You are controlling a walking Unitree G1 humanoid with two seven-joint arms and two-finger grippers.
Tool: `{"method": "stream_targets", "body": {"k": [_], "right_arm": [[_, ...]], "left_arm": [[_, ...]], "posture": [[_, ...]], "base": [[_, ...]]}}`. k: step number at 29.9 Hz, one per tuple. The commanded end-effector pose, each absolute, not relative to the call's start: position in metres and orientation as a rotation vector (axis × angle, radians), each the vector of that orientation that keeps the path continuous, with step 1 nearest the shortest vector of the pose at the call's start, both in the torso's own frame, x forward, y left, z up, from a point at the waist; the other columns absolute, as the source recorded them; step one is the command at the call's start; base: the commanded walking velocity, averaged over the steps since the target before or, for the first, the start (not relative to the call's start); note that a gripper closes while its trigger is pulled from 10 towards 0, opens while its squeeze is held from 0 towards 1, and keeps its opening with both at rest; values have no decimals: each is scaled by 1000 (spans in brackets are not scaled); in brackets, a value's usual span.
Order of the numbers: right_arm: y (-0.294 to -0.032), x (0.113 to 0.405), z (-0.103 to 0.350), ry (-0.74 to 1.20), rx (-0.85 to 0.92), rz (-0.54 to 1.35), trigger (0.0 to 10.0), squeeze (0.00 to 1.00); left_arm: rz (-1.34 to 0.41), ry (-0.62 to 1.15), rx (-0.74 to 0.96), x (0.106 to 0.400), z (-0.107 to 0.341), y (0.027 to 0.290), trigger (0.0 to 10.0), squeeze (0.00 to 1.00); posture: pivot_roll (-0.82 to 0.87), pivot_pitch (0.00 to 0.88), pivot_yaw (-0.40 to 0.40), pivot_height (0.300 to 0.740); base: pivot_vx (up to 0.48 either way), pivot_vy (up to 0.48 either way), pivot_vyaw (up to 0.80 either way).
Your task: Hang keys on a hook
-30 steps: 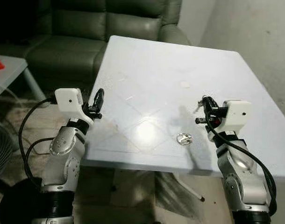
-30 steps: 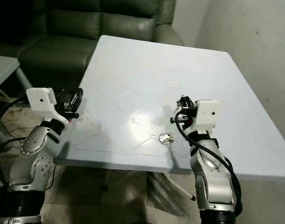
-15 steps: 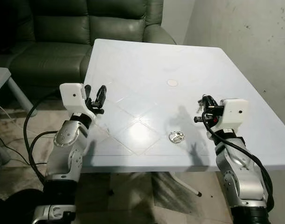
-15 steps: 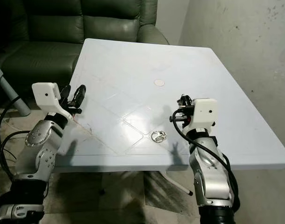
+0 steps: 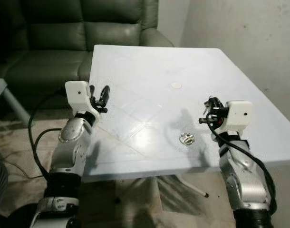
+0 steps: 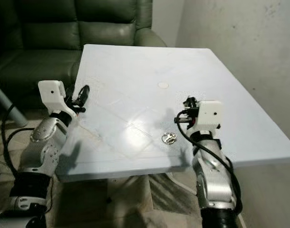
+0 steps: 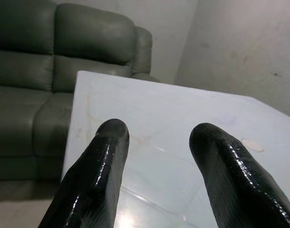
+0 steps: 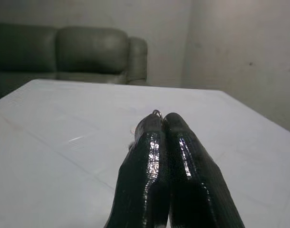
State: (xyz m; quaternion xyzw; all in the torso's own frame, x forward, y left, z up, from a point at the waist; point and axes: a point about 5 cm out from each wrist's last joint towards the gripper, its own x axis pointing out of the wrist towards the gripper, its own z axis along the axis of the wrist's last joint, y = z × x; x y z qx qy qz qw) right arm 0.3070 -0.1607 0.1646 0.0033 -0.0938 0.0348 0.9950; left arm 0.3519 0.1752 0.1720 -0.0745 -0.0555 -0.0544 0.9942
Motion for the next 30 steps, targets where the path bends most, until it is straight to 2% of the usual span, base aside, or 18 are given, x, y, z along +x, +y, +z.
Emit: {"method": "stream_targets", "body": {"k": [1,11,30], "right_arm": [[-169,308,167,-197,-11,45,10000,0],[-169,307,163,-185,-18,46,10000,0],[-168,308,163,-181,-31,69,10000,0]], "left_arm": [[-156,-123,-160,354,175,163,10000,0],[-196,-153,-115,351,177,159,10000,0],[-215,-158,-152,350,175,155,10000,0]], "posture": [[-137,0,-29,724],[-133,0,-28,724],[-128,0,-47,724]], "base": [[0,0,-738],[0,0,-734],[0,0,-733]]}}
